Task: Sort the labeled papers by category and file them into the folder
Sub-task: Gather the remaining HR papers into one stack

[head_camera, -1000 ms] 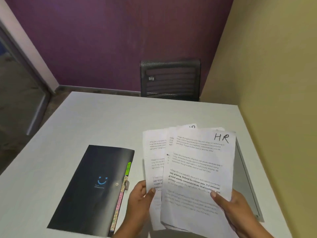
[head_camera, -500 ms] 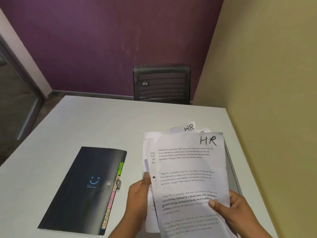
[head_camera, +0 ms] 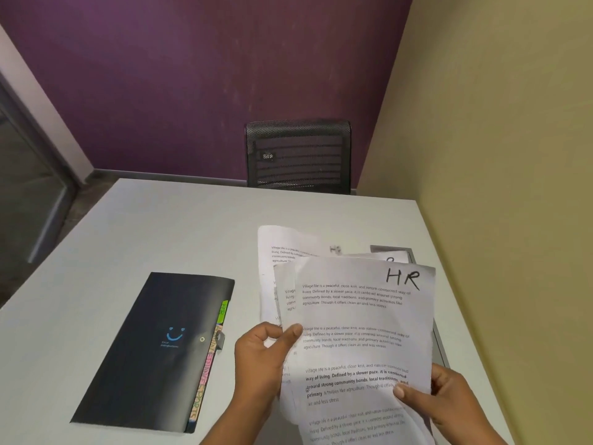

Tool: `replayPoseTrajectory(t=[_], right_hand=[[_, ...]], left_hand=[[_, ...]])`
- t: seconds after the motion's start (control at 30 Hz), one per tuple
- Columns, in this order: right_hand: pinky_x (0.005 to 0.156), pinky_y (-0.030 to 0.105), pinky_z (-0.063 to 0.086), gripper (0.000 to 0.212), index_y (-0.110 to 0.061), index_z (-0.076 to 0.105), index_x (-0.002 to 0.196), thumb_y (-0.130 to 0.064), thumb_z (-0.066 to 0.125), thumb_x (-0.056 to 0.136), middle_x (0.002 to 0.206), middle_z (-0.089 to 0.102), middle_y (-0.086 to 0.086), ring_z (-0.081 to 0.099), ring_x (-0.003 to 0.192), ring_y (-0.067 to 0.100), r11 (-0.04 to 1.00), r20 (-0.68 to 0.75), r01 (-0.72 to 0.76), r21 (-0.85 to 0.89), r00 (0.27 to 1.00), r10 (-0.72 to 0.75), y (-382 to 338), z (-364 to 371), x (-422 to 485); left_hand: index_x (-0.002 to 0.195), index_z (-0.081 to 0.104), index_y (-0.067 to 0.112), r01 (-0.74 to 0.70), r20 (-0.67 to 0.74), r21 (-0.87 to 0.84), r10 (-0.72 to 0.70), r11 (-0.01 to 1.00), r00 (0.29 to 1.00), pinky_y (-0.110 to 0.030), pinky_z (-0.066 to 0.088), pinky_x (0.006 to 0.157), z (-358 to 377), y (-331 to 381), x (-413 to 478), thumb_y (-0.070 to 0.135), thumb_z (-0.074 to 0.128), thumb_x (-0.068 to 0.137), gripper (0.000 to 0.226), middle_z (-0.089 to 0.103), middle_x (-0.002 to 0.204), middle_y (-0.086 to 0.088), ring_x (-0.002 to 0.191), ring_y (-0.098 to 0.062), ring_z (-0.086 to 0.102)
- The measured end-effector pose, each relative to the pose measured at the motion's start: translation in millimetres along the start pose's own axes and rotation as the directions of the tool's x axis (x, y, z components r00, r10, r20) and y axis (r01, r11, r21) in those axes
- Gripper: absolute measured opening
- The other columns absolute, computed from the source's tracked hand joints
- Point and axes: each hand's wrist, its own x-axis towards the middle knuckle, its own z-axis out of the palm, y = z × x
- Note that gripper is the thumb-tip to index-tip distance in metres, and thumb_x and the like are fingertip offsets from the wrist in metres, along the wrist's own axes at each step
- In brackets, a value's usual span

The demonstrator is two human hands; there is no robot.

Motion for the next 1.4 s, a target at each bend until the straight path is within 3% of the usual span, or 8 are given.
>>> replayPoseTrajectory(t=[0.17,0.3,0.5,0.67,0.9,1.1,1.2,1.4], right_hand=[[0.068,0.023,0.058,0.029,0.0,0.079,0.094,0.0,0.087,0.066,0.094,0.077,0.02,0.075,0.089,0.032,0.991,0.14,-0.117,-0.061,0.982,0.125,5,-10,0],[0.045,0.007,0.04,0.012,-0.005,0.078,0.086,0.006,0.073,0.082,0.058,0.071,-0.001,0.058,0.041,-0.001,0.956,0.068,-0.204,-0.211,0.973,0.222,27,-4,5],[0.059,0.019,0.052,0.018,-0.023,0.077,0.069,-0.008,0.077,0.079,0.071,0.077,-0.01,0.07,0.064,0.004,0.798,-0.076,-0.357,-0.485,0.927,0.368,86,1,7],[0.062,0.025,0.053,0.016,-0.025,0.079,0.078,-0.012,0.072,0.085,0.073,0.078,-0.011,0.074,0.07,0.01,0.79,-0.097,-0.347,-0.505,0.932,0.348,103,2,-3],[0.065,0.035,0.06,0.009,-0.01,0.077,0.091,-0.006,0.069,0.089,0.083,0.08,0.003,0.077,0.073,0.021,0.906,-0.094,-0.283,-0.314,0.959,0.267,98,10,-1],[0.084,0.044,0.06,0.022,-0.014,0.072,0.107,-0.018,0.076,0.085,0.098,0.079,0.002,0.076,0.09,0.021,0.957,-0.006,-0.234,-0.174,0.972,0.237,81,27,23],[0.065,0.029,0.061,0.014,-0.01,0.075,0.095,-0.018,0.076,0.084,0.088,0.08,0.002,0.077,0.077,0.016,0.96,-0.036,-0.224,-0.168,0.975,0.221,77,30,29],[0.061,0.032,0.059,0.011,0.004,0.072,0.096,0.003,0.069,0.086,0.091,0.078,0.019,0.077,0.076,0.028,0.965,-0.034,-0.263,-0.014,0.964,0.263,76,26,21]], left_hand=[[0.068,0.05,0.007,-0.016,-0.003,0.022,0.016,1.0,1.0,-0.024,0.045,0.037,1,-4,1,0.011,0.079,0.079,0.032,0.078,0.079,-0.012,0.057,-0.022,0.068],[0.08,0.054,0.008,0.025,-0.064,0.126,-0.017,0.992,0.998,-0.025,0.046,0.037,-5,-27,12,0.014,0.075,0.086,0.023,0.077,0.086,-0.005,0.064,-0.025,0.072],[0.149,0.024,0.032,0.259,-0.198,0.315,-0.203,0.913,0.959,-0.047,0.058,0.086,-47,-104,37,0.009,0.074,0.084,0.086,0.054,0.123,0.01,0.106,-0.021,0.059],[0.096,0.065,0.02,0.418,-0.25,0.298,-0.352,0.858,0.902,-0.048,0.061,0.075,-74,-137,32,0.008,0.067,0.088,0.014,0.074,0.099,-0.008,0.083,-0.029,0.071],[0.099,0.069,0.014,0.327,-0.117,0.296,-0.306,0.897,0.945,-0.027,0.056,0.059,-66,-126,22,0.004,0.066,0.09,0.013,0.074,0.095,-0.004,0.08,-0.019,0.071],[0.103,0.07,0.012,0.301,0.016,0.05,-0.303,0.952,0.953,-0.04,0.061,0.071,-39,-98,14,0.023,0.063,0.096,0.015,0.078,0.095,-0.011,0.084,-0.03,0.075],[0.094,0.068,0.012,0.3,-0.044,-0.022,-0.301,0.954,0.953,-0.033,0.057,0.064,-32,-87,15,0.04,0.046,0.102,0.036,0.077,0.085,-0.01,0.075,-0.026,0.073],[0.106,0.071,0.011,0.198,-0.023,0.027,-0.197,0.98,0.98,-0.038,0.062,0.071,-38,-86,21,0.017,0.054,0.101,0.02,0.078,0.092,-0.008,0.084,-0.026,0.075]])
